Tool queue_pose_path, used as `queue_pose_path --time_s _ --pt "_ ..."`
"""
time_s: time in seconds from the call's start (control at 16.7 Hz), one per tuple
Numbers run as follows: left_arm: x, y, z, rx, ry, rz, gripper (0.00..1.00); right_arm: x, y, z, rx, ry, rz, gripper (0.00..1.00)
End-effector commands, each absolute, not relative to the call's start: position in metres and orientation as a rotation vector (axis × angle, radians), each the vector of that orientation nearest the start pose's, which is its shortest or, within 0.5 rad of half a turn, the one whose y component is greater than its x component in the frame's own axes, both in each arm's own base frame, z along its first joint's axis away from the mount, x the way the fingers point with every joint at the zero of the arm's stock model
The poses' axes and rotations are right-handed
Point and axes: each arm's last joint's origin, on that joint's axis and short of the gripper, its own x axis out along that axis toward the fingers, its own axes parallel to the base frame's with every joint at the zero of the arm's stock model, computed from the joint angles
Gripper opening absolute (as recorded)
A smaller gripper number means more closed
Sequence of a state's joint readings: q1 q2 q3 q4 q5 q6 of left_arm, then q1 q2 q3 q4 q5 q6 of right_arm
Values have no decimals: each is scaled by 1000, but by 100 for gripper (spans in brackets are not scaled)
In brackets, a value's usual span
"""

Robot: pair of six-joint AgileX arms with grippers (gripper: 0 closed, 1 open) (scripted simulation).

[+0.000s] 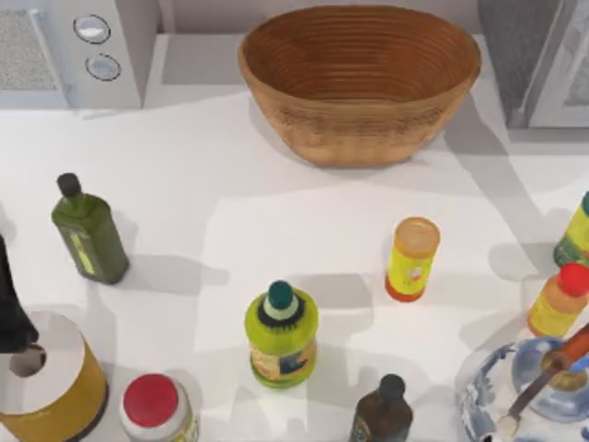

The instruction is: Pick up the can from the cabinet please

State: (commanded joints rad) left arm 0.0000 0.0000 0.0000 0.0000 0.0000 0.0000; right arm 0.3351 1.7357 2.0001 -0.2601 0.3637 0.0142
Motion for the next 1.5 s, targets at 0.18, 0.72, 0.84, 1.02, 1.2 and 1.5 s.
queue_pose_path --time_s 0.18,0.72,0.84,1.02,1.2,1.5 --pt "106 -1 160 0 0 0 100 367 124 483 1 -9 -10 0" --pt "106 -1 160 0 0 0 100 279 138 521 3 -12 -10 0" --pt "106 -1 160 0 0 0 100 233 130 539 16 -33 -23 0" --pt "106 -1 160 0 0 0 100 192 126 545 8 -18 -14 0" --pt "106 -1 160 0 0 0 100 186 126 544 2 -10 -8 0" --pt "106 -1 160 0 0 0 100 182 118 545 17 -28 -10 0"
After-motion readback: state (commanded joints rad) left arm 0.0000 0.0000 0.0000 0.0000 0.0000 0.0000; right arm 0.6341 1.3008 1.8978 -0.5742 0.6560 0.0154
